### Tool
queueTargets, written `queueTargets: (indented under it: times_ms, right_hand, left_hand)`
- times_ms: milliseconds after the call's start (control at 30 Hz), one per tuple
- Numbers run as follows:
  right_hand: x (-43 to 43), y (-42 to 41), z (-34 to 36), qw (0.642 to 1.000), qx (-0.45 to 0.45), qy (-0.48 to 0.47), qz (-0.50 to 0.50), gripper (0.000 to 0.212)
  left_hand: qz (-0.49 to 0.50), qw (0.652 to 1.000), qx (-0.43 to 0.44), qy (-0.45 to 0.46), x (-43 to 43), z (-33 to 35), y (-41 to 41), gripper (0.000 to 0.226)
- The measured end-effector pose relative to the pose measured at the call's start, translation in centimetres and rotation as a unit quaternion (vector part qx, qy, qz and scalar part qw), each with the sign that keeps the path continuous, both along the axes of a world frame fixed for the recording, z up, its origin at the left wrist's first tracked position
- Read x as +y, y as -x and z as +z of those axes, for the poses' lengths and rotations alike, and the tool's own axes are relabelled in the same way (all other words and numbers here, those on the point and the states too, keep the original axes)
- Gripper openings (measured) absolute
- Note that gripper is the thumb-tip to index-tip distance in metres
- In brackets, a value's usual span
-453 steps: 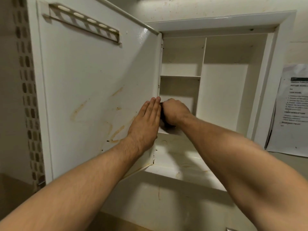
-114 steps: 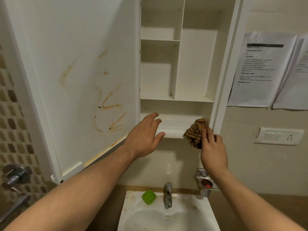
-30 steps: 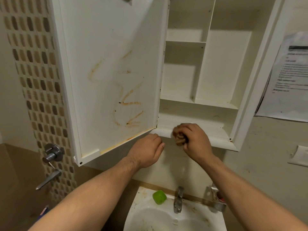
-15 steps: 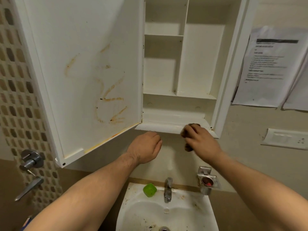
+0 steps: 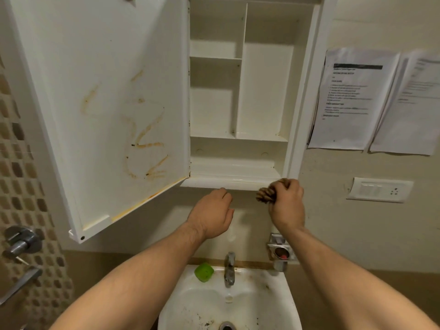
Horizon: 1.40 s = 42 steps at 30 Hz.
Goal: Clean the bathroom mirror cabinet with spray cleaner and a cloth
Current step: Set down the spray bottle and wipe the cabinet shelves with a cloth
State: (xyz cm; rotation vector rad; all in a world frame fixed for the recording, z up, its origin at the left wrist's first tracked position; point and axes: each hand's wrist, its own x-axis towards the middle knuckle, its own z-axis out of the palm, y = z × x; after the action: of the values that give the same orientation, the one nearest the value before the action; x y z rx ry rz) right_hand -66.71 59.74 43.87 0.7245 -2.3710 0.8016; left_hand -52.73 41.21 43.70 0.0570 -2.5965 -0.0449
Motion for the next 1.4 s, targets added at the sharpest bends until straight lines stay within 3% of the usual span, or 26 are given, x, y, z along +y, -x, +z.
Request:
queueTargets:
  times_ms: [100, 167, 300, 500, 567, 633, 700, 800, 900, 967, 1100, 1267, 1400]
  right_hand:
    - [-5.0, -2.1, -0.3, 0.999, -0.006, 0.028, 0.036, 0.051]
    - [-8.1, -3.7, -0.3, 0.996, 0.003, 0.031, 0.082, 0.045]
    - [-12.4, -5.6, -0.5, 0.98, 0.038, -0.034, 0.194, 0.035]
    - [-9.6, -3.9, 1.2, 0.943, 0.026, -0.096, 0.317, 0.054]
    - [-7.1, -3.3, 0.8, 0.955, -0.004, -0.024, 0.295, 0.062]
    - [-4.5, -2.5, 0.1, 0.965, -0.086, 0.125, 0.213, 0.069]
    - [-2.1, -1.3, -0.6, 0.949, -0.152, 0.245, 0.125, 0.063]
    - [0.5, 0.5, -1.3, 0.929, -0.167, 0.325, 0.05, 0.046]
    - [1.0, 0.9, -2.1, 0.953, -0.103, 0.278, -0.061, 0.047]
    - [-0.4, 0.4, -2.3, 0.961, -0.058, 0.257, -0.083, 0.053]
    - [-5.7, -1.5, -1.5, 0.978, -0.008, 0.208, -0.017, 0.061]
    - [-13.6, -5.6, -1.4, 0.991, 0.066, 0.062, 0.094, 0.036]
    - [-16.1, -6.5, -2.4, 0.971, 0.122, -0.067, 0.193, 0.055]
  left_hand:
    - [0.027, 0.998, 0.035, -0.041, -0.8, 0.1, -0.6, 0.035]
    - [0.044, 0.995, 0.053, -0.073, -1.6, -0.1, -1.3, 0.03]
    - [0.091, 0.988, 0.066, -0.102, -3.5, -1.5, -3.3, 0.021]
    - [0.155, 0.982, 0.03, -0.105, -4.3, -2.8, -4.2, 0.023]
    - [0.145, 0.984, 0.025, -0.105, -3.1, -2.5, -3.2, 0.025]
    - [0.126, 0.986, 0.021, -0.108, -1.8, -2.2, -2.0, 0.029]
    - [0.108, 0.988, 0.022, -0.11, -0.6, -2.1, -0.9, 0.03]
    - [0.088, 0.99, 0.021, -0.105, 0.6, -1.9, 0.4, 0.029]
    - [0.078, 0.991, 0.02, -0.103, 0.8, -1.9, 0.9, 0.029]
    - [0.079, 0.991, 0.025, -0.103, 0.4, -1.9, 0.9, 0.031]
    - [0.075, 0.988, 0.075, -0.113, -0.9, -1.6, 0.2, 0.046]
    - [0.067, 0.973, 0.164, -0.147, -2.3, 0.2, -0.8, 0.051]
    - [0.069, 0.977, 0.139, -0.144, -3.0, 1.0, -0.6, 0.051]
